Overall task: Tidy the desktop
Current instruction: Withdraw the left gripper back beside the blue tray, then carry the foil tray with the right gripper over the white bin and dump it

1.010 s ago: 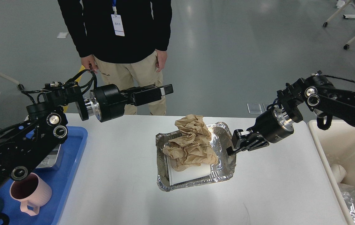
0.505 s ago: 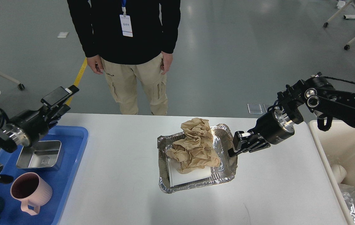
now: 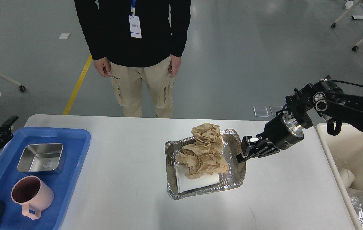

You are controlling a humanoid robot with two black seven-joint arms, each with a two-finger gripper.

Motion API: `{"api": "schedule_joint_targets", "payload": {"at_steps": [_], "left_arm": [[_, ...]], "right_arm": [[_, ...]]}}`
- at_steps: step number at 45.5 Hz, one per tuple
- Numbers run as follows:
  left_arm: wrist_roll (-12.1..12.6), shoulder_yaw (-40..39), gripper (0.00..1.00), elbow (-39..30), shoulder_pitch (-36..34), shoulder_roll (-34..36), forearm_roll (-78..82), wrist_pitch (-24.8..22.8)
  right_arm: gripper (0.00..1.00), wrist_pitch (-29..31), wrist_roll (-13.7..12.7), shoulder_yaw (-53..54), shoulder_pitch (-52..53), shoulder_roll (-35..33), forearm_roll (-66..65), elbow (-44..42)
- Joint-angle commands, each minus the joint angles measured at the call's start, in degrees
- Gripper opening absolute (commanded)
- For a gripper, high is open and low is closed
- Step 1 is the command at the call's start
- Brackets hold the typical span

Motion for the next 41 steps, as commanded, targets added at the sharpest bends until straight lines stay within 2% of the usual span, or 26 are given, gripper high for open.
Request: {"api": "schedule_joint_targets", "payload": {"at_steps": [1,8,13,18,23,30,34,37,41], "left_arm": [[2.40,0.09,0.97,1.32,0.27,2.44,-8.72,-0.57],[2.76,-0.09,0.97,3.43,0.00,0.60,-10.32,2.15],[2.49,-0.44,0.97,5.54,-0.17,-3.53,-10.32,-0.22],[3.37,-0.53,0.97,6.07,0.00,-5.56,-11.11,-1.71],[8.90,-0.97,0.97,6.42,-0.26,-6.35,-15.14,-1.28],[13.56,-0.70,0.97,6.33,-0.26,-5.73,-24.11,-1.71],[17.07,-1.14,0.97,6.33,-0.70,-4.42,-26.05,-1.36],[18.31,-1.14,0.97,6.42,-1.84,-3.89,-27.19,-1.27],[18.49,-1.14,0.97,6.51,-2.90,-3.80,-29.30,-1.19]], "right_arm": [[0.00,0.00,0.09,-0.04,-0.01,-0.46,0.74,-0.01],[0.00,-0.07,0.00,-0.12,-0.01,-1.33,1.19,-0.01],[0.00,-0.07,0.00,-0.04,-0.01,-2.12,1.19,0.08],[0.00,-0.24,0.00,0.14,-0.01,-2.30,1.19,0.25],[0.00,-0.24,0.00,0.31,-0.01,-3.00,1.27,0.34],[0.00,-0.07,0.09,0.40,-0.01,-4.32,1.27,0.43],[0.00,0.00,0.09,0.58,-0.01,-5.02,1.36,0.43],[0.00,0.00,0.09,0.75,-0.19,-5.20,1.36,0.43],[0.00,0.00,0.09,0.84,-0.28,-5.82,2.50,0.26]]}}
